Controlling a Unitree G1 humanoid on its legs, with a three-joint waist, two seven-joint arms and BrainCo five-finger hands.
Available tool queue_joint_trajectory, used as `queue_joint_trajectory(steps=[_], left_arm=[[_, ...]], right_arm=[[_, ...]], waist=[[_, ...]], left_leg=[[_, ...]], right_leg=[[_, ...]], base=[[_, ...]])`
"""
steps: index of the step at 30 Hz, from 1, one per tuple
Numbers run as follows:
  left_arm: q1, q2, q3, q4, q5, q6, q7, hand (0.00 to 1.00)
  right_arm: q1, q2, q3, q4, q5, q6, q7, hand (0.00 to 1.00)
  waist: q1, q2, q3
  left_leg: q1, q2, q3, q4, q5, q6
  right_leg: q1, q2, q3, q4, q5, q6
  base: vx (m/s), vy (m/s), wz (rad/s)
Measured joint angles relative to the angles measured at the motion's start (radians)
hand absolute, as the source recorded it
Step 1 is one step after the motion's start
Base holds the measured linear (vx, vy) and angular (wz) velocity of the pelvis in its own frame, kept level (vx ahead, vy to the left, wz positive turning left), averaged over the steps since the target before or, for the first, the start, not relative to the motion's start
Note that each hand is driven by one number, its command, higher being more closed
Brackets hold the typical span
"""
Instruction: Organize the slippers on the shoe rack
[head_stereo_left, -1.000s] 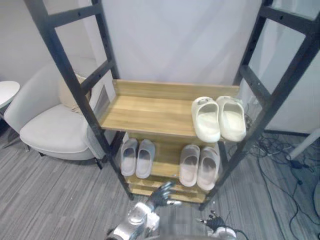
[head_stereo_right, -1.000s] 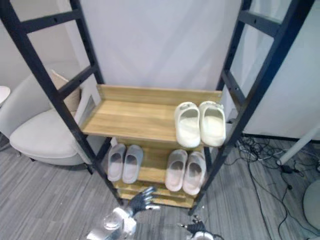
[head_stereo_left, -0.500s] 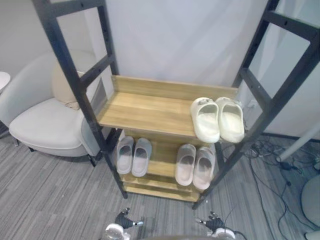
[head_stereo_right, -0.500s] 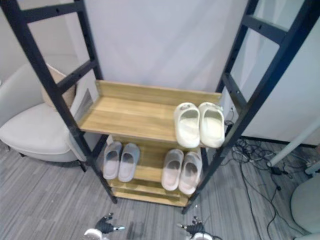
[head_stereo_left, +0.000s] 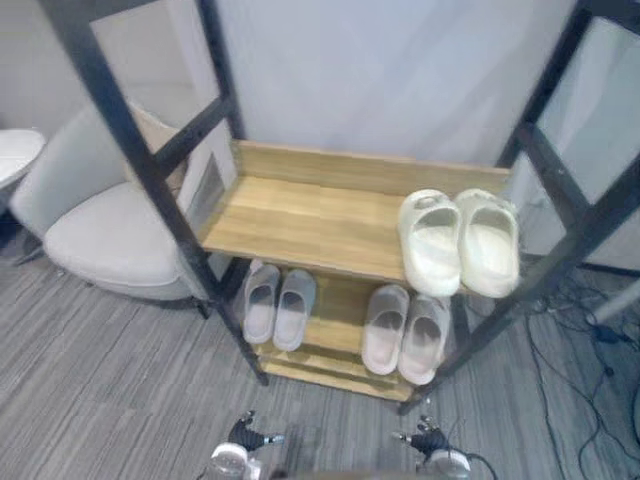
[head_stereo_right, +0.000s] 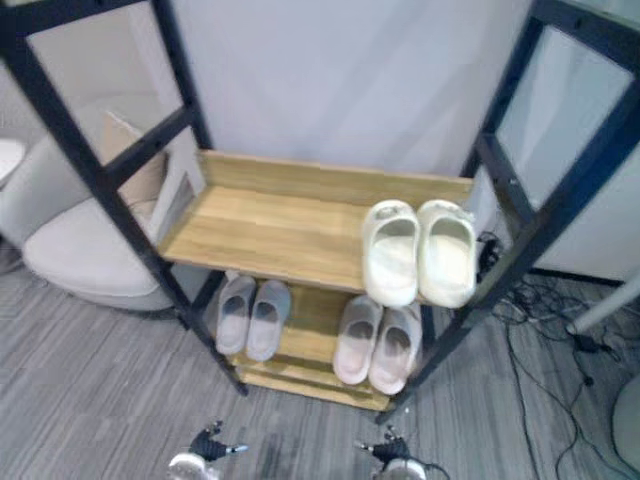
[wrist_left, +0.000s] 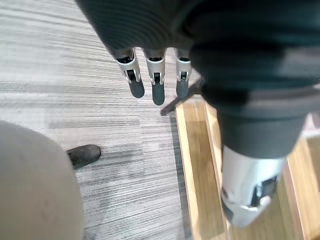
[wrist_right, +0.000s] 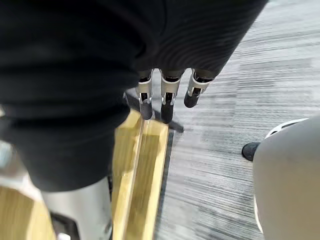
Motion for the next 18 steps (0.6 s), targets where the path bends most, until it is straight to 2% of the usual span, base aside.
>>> queue_joint_trajectory(steps=[2,3,4,5,6,7,9,10,12,13,14,15,16,17,18], left_arm=[[0.009,-0.004,0.028,-0.033,-0.021,-0.001,0.001,0.00],[0.004,0.005,0.026,-0.046,-0.027,-0.002,0.001,0.00],[-0.009,0.003,0.027,-0.051,-0.028,-0.002,0.001,0.00],[-0.010,-0.001,0.029,-0.052,-0.028,0.001,0.001,0.00],[-0.009,-0.001,0.033,-0.053,-0.030,0.000,0.000,0.00],[-0.008,-0.001,0.037,-0.053,-0.030,0.000,0.000,0.00],[-0.002,-0.004,0.036,-0.052,-0.033,0.000,-0.001,0.00],[-0.003,0.000,0.037,-0.044,-0.035,-0.001,-0.002,0.00],[0.001,0.018,0.035,-0.032,-0.037,0.000,-0.002,0.00],[0.002,0.019,0.025,-0.030,-0.036,0.000,-0.003,0.00],[0.001,0.016,0.019,-0.023,-0.036,-0.001,-0.003,0.00],[-0.002,0.006,0.013,-0.014,-0.036,-0.002,-0.003,0.00],[-0.001,0.003,0.012,-0.014,-0.036,-0.002,-0.003,0.00],[0.000,0.005,0.003,-0.013,-0.036,-0.001,-0.003,0.00],[-0.002,0.007,0.002,-0.013,-0.037,-0.002,-0.003,0.00]], right_arm=[[-0.002,-0.017,0.001,-0.014,-0.001,-0.017,0.003,0.00],[-0.011,-0.018,-0.002,-0.017,-0.002,-0.019,0.002,0.00],[-0.009,-0.019,-0.002,-0.013,-0.003,-0.020,0.002,0.00],[-0.008,-0.019,-0.006,-0.024,-0.003,-0.016,-0.001,0.00],[0.000,-0.015,-0.006,-0.038,-0.003,-0.015,-0.001,0.00],[0.000,-0.013,-0.006,-0.037,-0.006,-0.014,-0.001,0.00],[0.001,-0.014,-0.008,-0.037,-0.026,-0.014,0.000,0.00],[-0.004,-0.008,-0.015,-0.035,-0.040,-0.011,0.000,0.00],[0.002,0.024,-0.015,-0.035,-0.041,-0.011,0.003,0.00],[0.000,0.030,-0.014,-0.036,-0.041,-0.011,0.005,0.00],[-0.006,0.028,-0.012,-0.037,-0.041,-0.011,0.006,0.00],[-0.014,0.025,-0.009,-0.041,-0.041,-0.010,0.008,0.00],[-0.017,0.024,-0.009,-0.045,-0.041,-0.012,0.009,0.00],[-0.023,0.023,-0.008,-0.060,-0.046,-0.013,0.010,0.00],[-0.025,0.025,0.000,-0.065,-0.051,-0.013,0.010,0.00]], waist=[[0.022,0.009,0.018],[0.016,-0.006,0.022],[0.007,-0.010,0.027],[0.008,-0.012,0.031],[0.001,-0.019,0.034],[-0.002,-0.022,0.034],[-0.004,-0.015,0.032],[0.008,-0.028,0.034],[0.009,-0.043,0.026],[0.009,-0.057,0.026],[0.011,-0.050,0.030],[0.004,-0.036,0.038],[-0.006,-0.027,0.040],[-0.019,-0.017,0.044],[-0.028,-0.018,0.042]], left_leg=[[-0.069,-0.005,-0.004,0.003,0.047,-0.007],[-0.114,-0.018,0.017,-0.052,0.134,0.005],[-0.132,-0.014,0.104,-0.038,0.127,0.034],[-0.175,0.002,0.259,0.132,0.012,0.084],[-0.177,0.024,0.360,0.233,-0.064,0.097],[-0.160,0.045,0.427,0.264,-0.103,0.090],[-0.106,0.066,0.495,0.215,-0.146,0.065],[-0.078,0.041,0.489,0.141,-0.126,0.061],[-0.059,0.004,0.475,0.094,-0.115,0.071],[-0.043,-0.017,0.471,0.095,-0.130,0.083],[-0.027,-0.028,0.470,0.095,-0.139,0.092],[-0.008,-0.039,0.458,0.093,-0.146,0.100],[0.005,-0.044,0.444,0.094,-0.149,0.109],[0.017,-0.048,0.412,0.095,-0.148,0.122],[0.022,-0.045,0.357,0.092,-0.147,0.124]], right_leg=[[-0.076,-0.012,-0.026,0.090,-0.039,-0.015],[-0.126,-0.033,-0.046,0.093,-0.051,-0.033],[-0.139,-0.048,-0.098,0.086,-0.032,-0.051],[-0.134,-0.063,-0.155,0.087,-0.016,-0.047],[-0.122,-0.073,-0.202,0.082,-0.013,-0.045],[-0.110,-0.075,-0.233,0.072,-0.007,-0.038],[-0.093,-0.063,-0.264,0.057,0.000,-0.022],[-0.092,-0.072,-0.265,0.052,0.009,-0.013],[-0.092,-0.088,-0.255,0.054,0.018,0.007],[-0.103,-0.126,-0.242,0.132,0.010,0.034],[-0.121,-0.155,-0.215,0.208,0.007,0.038],[-0.170,-0.193,-0.157,0.362,0.019,0.018],[-0.207,-0.202,-0.109,0.442,0.024,-0.005],[-0.256,-0.167,0.018,0.528,0.008,-0.013],[-0.284,-0.070,0.178,0.545,-0.039,0.012]], base=[[-0.22,-0.039,0.82],[-0.23,0.016,1.05],[-0.23,0.021,1.42],[-0.17,0.039,1.31],[-0.12,0.010,1.32],[-0.11,0.051,1.09],[-0.05,0.102,0.70],[-0.02,0.109,0.35],[0.03,0.138,0.16],[0.06,0.161,0.12],[0.05,0.193,0.10],[0.00,0.166,0.20],[0.05,0.177,0.49],[0.08,0.091,1.02],[0.14,0.036,1.20]])
